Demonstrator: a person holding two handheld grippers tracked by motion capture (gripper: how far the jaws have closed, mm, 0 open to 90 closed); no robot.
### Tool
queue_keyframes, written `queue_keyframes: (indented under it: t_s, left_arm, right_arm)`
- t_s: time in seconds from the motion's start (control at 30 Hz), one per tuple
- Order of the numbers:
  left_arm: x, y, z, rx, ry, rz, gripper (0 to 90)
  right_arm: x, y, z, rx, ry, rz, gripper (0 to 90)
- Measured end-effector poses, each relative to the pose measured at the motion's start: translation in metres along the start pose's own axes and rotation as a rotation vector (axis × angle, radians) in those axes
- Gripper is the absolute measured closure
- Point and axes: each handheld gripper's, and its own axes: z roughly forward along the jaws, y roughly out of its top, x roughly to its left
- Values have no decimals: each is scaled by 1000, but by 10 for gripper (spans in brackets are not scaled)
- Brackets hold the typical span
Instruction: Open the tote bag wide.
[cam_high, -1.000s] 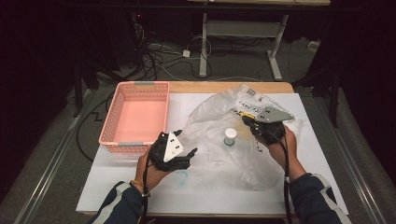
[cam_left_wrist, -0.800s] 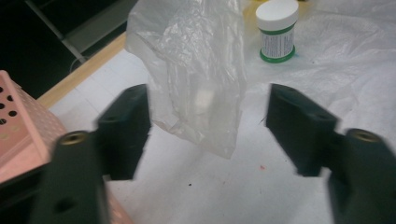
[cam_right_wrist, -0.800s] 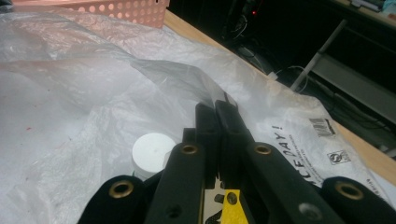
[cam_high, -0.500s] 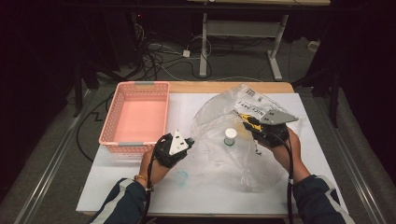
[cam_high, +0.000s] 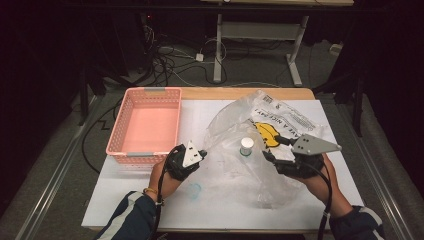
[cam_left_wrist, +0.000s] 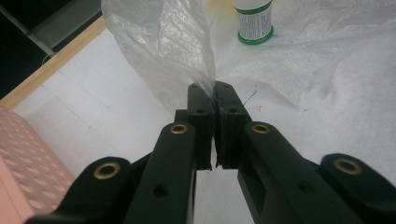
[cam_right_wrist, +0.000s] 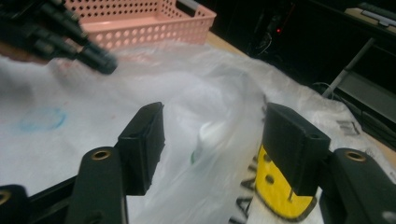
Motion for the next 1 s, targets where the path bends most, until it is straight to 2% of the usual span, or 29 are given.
queue_keyframes:
  t_s: [0.13, 0.2, 0.37, 0.43, 0.53, 0.57, 0.63, 0.7, 0.77, 0.83, 0.87, 1.0]
  left_arm:
    - [-1, 1, 0, 0, 7, 6, 842]
    - [-2, 1, 0, 1, 11, 9, 841]
    - [-2, 1, 0, 0, 10, 10, 840]
    - [-3, 1, 1, -1, 10, 12, 840]
    - [-4, 2, 1, -1, 10, 16, 840]
    - [-4, 2, 1, -2, 8, 17, 840]
    - [-4, 2, 1, -5, 11, 19, 839]
    - [-4, 2, 1, -9, 14, 19, 839]
    - [-5, 1, 1, -16, 18, 23, 839]
    - [-5, 1, 2, -19, 18, 23, 839]
    - [-5, 1, 2, -20, 19, 23, 839]
    - [-6, 0, 3, -19, 28, 23, 838]
  right_arm:
    - [14, -10, -20, -11, 32, 8, 310]
    - [22, -15, -30, -32, 71, 9, 294]
    - [46, -29, -44, -26, 152, -33, 254]
    - [55, -37, -43, 0, 188, -42, 232]
    - [61, -51, -37, 53, 207, -54, 211]
    - [62, -55, -33, 77, 206, -57, 205]
    - [63, -63, -27, 128, 196, -100, 191]
    - [63, -68, -21, 154, 185, -109, 193]
    - [62, -73, -16, 175, 186, -120, 267]
    - [60, -78, -12, 199, 162, -145, 359]
    - [59, -80, -10, 214, 172, -151, 395]
    - [55, -84, -7, 218, 151, -158, 601]
